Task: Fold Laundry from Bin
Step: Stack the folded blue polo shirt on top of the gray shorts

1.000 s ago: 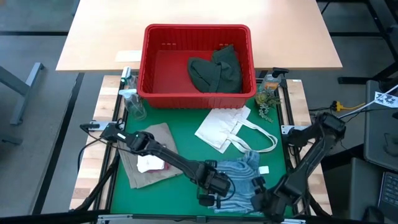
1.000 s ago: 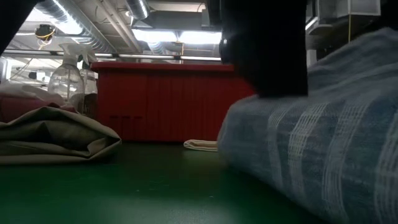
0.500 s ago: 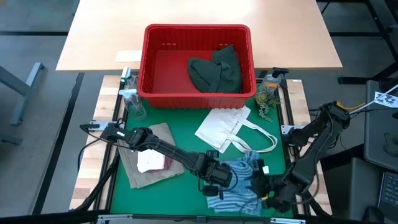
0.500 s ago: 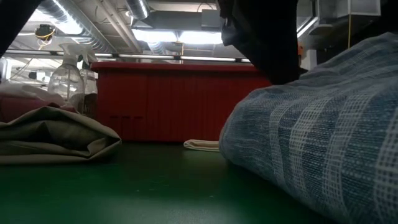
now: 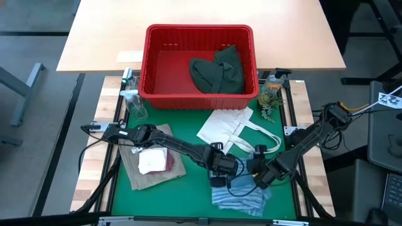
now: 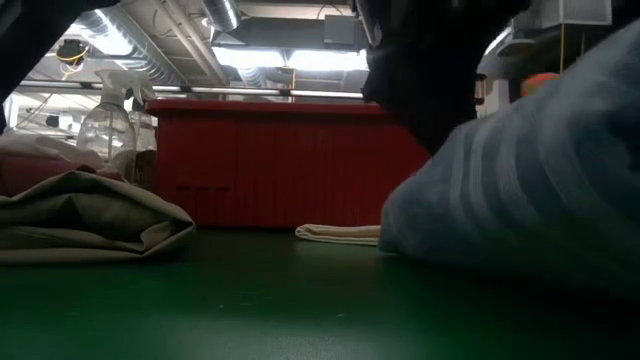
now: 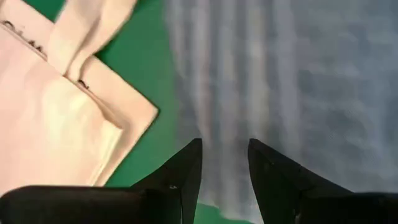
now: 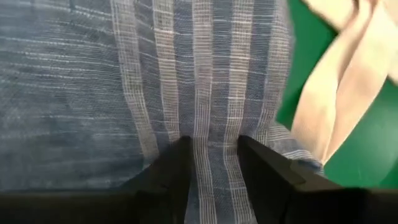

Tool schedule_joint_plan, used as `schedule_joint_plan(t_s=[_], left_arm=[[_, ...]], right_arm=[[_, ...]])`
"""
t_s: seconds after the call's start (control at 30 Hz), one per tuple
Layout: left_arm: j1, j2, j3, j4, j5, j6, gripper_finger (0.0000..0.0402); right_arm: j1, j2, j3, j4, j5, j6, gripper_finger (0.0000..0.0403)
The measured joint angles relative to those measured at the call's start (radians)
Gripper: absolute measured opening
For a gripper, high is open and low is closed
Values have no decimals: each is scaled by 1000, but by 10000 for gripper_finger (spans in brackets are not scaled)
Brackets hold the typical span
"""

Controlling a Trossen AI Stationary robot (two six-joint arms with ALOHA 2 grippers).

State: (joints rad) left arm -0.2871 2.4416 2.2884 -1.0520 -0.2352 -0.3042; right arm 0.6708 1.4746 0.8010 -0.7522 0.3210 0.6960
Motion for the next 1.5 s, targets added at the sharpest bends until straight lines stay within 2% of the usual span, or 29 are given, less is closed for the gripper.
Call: schedule_joint_plan(t_s=[0.47, 0.6, 0.73, 0.93, 1.07, 1.3, 1.5], left_arm=[[14, 0, -216, 104, 0, -8, 125], [14, -2, -232, 113, 6, -9, 125], [12, -12, -210, 75, 17, -8, 125], [10, -32, -87, 4, 22, -1, 125], [3, -34, -21, -18, 43, -1, 125], [-39, -36, 39, -2, 129, -2, 125], [-87, -35, 31, 25, 125, -2, 125]], right_arm=[[3, 0, -42, 0, -50, 30, 138], [3, 0, -42, 0, -64, 29, 138], [3, 0, -17, -28, -73, 29, 138], [4, 0, 105, -127, -82, 20, 138], [6, 0, 188, -151, -129, 7, 138], [92, 0, 282, -168, -124, 8, 138], [189, 0, 294, -164, -94, 95, 138]])
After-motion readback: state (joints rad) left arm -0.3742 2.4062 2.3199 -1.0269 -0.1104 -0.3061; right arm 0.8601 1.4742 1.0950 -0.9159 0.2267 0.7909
